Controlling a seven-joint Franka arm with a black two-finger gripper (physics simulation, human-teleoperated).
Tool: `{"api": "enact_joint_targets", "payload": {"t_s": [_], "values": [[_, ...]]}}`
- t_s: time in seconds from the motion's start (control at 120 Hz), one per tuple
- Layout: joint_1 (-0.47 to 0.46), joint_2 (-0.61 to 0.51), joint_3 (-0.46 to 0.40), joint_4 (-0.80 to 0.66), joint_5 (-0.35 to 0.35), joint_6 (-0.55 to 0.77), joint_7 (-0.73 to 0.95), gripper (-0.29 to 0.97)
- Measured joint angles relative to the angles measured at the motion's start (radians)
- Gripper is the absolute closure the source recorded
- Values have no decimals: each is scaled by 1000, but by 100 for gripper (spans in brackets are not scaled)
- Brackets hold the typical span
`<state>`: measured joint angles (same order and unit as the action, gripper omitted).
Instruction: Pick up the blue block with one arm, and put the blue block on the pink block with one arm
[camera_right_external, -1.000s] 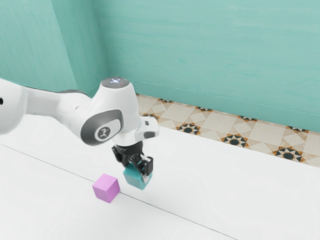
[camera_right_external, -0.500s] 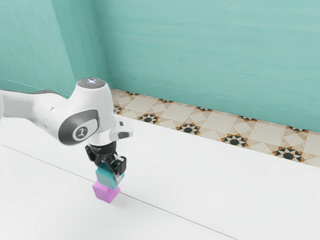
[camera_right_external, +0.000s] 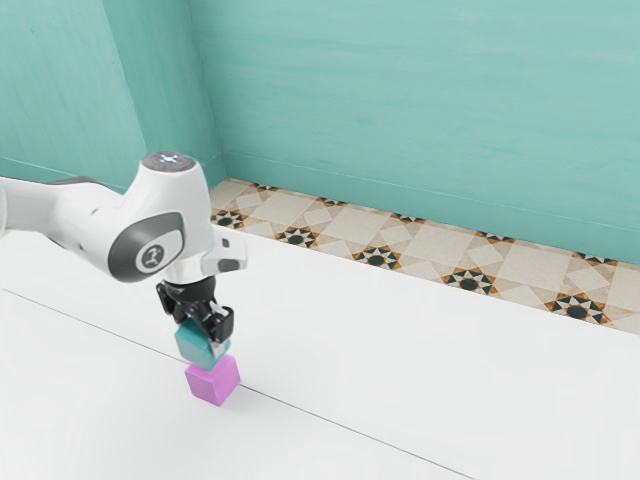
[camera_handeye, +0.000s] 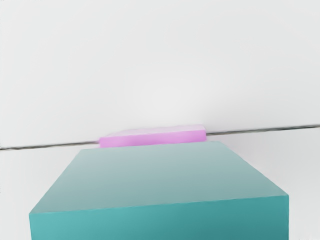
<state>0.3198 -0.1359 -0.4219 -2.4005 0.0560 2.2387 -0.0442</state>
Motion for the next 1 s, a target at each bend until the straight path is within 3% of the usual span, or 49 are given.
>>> {"api": "enact_joint_targets", "payload": {"t_s": [1.0], "values": [[16, -14, -14, -23, -12, 2, 79, 33]]}}
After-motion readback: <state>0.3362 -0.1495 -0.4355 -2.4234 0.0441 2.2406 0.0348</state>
